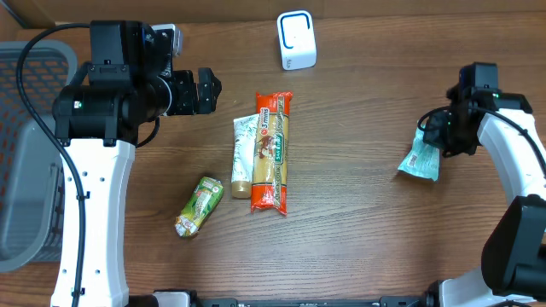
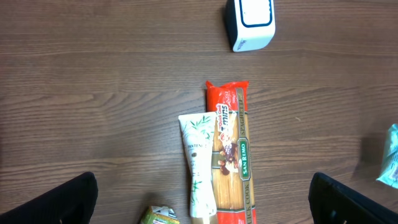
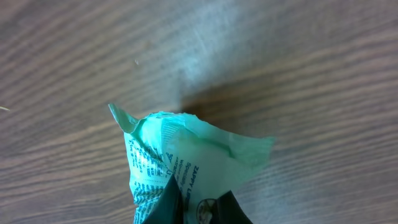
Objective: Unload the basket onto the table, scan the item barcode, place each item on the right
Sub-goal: 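Carry the teal packet to the right side and release it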
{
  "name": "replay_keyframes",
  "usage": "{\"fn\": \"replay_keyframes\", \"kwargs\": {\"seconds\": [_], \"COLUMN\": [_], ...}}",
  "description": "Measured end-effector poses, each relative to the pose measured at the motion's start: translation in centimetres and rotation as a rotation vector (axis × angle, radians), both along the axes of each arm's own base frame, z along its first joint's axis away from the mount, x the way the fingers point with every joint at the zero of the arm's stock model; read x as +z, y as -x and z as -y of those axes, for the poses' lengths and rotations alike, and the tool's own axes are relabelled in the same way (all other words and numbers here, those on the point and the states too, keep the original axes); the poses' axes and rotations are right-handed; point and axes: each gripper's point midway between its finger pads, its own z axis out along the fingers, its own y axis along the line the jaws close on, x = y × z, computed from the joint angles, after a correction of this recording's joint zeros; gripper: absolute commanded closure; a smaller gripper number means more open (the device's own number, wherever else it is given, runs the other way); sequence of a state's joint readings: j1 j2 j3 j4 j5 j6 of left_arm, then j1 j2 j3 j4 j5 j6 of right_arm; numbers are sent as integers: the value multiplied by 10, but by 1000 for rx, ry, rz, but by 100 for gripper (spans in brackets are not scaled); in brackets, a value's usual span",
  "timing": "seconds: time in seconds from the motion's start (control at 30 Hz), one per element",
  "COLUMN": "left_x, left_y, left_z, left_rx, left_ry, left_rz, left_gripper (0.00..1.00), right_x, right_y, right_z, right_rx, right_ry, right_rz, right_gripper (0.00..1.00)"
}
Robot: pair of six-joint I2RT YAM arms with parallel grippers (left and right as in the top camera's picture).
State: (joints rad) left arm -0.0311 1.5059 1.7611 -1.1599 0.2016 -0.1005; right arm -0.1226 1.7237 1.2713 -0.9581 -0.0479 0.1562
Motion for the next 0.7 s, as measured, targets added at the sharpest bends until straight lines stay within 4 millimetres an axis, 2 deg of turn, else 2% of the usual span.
{"fn": "replay_keyframes", "kwargs": {"seconds": [0.03,0.07,0.27,0.43,0.57,0.7], "left_x": [0,0,0,0,0,0], "left_y": [0,0,0,0,0,0], "left_z": [0,0,0,0,0,0], "left_rx": [0,0,-1,-1,-1,-1], "left_ry": [0,0,0,0,0,0], "left_rz": [0,0,0,0,0,0], "left_gripper": [1,0,0,0,0,0], "right_x": [-2,-3,-1,4,16,24], "right_y": [3,3,3,1,-7,-9], "right_z": [0,-1,-16,-39,-70,-118], "right_rx": [-4,-3,16,45,101,211], "right_ry": [-6,-15,-93,-230,-381,-458], "right_rz": [-9,-11,-6,12,59,84], "right_gripper": [5,0,0,0,8,13]}}
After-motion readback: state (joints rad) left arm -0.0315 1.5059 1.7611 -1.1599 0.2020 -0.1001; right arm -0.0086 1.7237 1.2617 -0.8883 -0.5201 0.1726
